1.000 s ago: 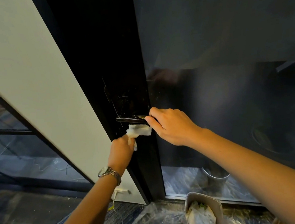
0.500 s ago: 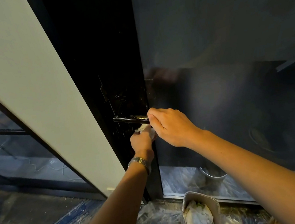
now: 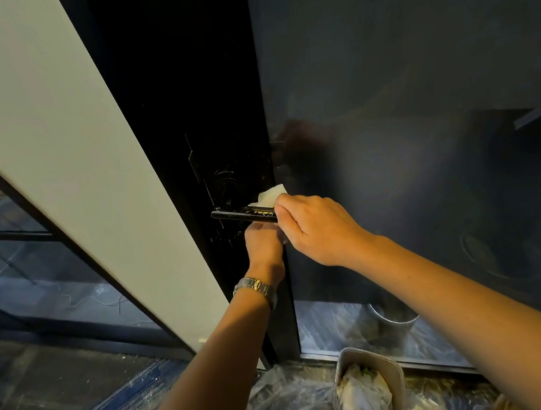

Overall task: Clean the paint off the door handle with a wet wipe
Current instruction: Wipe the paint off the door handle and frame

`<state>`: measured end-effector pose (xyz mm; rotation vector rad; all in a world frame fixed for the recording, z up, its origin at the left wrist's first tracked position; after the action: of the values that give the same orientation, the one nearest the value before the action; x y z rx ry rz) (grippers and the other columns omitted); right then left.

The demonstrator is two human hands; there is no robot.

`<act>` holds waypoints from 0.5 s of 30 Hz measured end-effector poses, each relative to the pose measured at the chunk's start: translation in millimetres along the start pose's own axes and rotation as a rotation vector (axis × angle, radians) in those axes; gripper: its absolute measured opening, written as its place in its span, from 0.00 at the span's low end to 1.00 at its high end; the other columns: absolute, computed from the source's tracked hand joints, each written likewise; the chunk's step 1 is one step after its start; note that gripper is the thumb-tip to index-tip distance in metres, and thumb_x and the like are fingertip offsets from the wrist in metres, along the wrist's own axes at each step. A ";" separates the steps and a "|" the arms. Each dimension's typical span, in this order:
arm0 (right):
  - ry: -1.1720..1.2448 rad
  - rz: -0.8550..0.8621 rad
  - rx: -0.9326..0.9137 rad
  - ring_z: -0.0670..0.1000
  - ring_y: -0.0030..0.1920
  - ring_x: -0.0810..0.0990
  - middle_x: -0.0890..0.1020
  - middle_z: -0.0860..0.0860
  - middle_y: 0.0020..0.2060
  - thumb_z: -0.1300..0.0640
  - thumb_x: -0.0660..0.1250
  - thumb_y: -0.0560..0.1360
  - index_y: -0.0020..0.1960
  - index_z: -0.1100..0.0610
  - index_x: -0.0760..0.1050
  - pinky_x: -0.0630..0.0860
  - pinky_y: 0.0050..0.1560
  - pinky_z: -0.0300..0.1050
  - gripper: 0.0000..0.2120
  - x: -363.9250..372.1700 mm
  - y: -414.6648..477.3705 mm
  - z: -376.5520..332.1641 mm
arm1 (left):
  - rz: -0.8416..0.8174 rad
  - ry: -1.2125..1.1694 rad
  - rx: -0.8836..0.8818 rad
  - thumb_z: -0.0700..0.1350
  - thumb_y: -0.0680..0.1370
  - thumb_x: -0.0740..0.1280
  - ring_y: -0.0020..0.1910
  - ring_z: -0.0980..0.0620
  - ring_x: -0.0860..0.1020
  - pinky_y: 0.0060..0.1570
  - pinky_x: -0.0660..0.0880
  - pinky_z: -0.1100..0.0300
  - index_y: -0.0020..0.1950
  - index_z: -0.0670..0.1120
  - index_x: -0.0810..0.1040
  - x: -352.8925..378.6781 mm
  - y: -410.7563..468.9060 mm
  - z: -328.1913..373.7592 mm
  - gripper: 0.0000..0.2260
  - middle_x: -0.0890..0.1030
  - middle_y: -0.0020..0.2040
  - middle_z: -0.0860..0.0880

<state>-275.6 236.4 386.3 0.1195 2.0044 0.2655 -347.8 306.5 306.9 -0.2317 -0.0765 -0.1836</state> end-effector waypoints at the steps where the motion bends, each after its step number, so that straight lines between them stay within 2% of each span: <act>1: -0.003 0.008 0.000 0.52 0.42 0.77 0.79 0.52 0.46 0.53 0.51 0.81 0.55 0.58 0.71 0.78 0.41 0.49 0.13 -0.2 -0.2 -0.1 | -0.031 -0.021 -0.017 0.32 0.75 0.58 0.31 0.53 0.71 0.28 0.70 0.65 0.36 0.42 0.72 -0.5 -2.5 -1.1 0.10 0.72 0.31 0.47; 3: -0.003 0.019 -0.004 0.52 0.43 0.78 0.80 0.53 0.48 0.52 0.51 0.81 0.56 0.57 0.71 0.78 0.41 0.49 0.14 -0.7 -0.4 -0.6 | -0.050 -0.037 -0.036 0.30 0.75 0.58 0.31 0.54 0.73 0.26 0.72 0.67 0.37 0.42 0.72 -1.5 -5.5 2.7 0.11 0.73 0.32 0.47; 6: -0.016 0.021 -0.007 0.54 0.42 0.79 0.80 0.53 0.48 0.52 0.51 0.81 0.56 0.58 0.70 0.78 0.40 0.52 0.14 -2.4 0.4 -1.3 | 0.002 -0.019 0.071 0.30 0.75 0.61 0.29 0.56 0.74 0.26 0.72 0.67 0.38 0.43 0.73 -8.3 3.2 20.2 0.10 0.74 0.32 0.48; 8: -0.028 0.023 -0.008 0.53 0.41 0.79 0.79 0.53 0.47 0.52 0.51 0.81 0.56 0.58 0.70 0.78 0.39 0.52 0.14 -2.5 0.6 -1.5 | 0.035 0.047 0.097 0.31 0.75 0.62 0.31 0.55 0.73 0.24 0.72 0.69 0.44 0.39 0.75 -14.1 7.7 27.4 0.05 0.76 0.35 0.47; 10: -0.042 0.034 -0.009 0.52 0.40 0.78 0.79 0.52 0.44 0.53 0.51 0.81 0.53 0.58 0.71 0.75 0.36 0.49 0.13 -1.9 0.3 -1.2 | 0.104 0.134 0.099 0.31 0.74 0.63 0.32 0.55 0.74 0.19 0.70 0.72 0.52 0.35 0.75 -18.5 5.6 25.8 0.07 0.78 0.41 0.44; 12: -0.056 0.044 -0.012 0.51 0.39 0.77 0.79 0.52 0.44 0.53 0.51 0.81 0.52 0.58 0.71 0.74 0.34 0.46 0.13 -1.8 0.1 -1.0 | 0.183 0.222 0.107 0.32 0.74 0.64 0.35 0.53 0.77 0.20 0.71 0.73 0.55 0.34 0.75 -18.4 0.0 23.3 0.10 0.79 0.45 0.41; 15: -0.073 0.050 -0.016 0.51 0.39 0.77 0.80 0.53 0.46 0.52 0.51 0.81 0.53 0.58 0.71 0.76 0.35 0.46 0.13 -2.5 -0.6 -1.8 | 0.306 0.267 0.153 0.35 0.74 0.66 0.46 0.43 0.80 0.24 0.72 0.71 0.53 0.33 0.77 -17.1 -3.7 27.2 0.09 0.81 0.48 0.38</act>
<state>-276.0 235.1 389.1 0.1672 1.9279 0.3048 -366.8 312.3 332.4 -0.0626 0.2089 0.0967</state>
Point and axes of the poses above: each hand's wrist, its own y-axis towards the middle knuckle, its own x-axis out of the palm, z = x × y, the point moved 3 cm from there along y, towards the middle knuckle
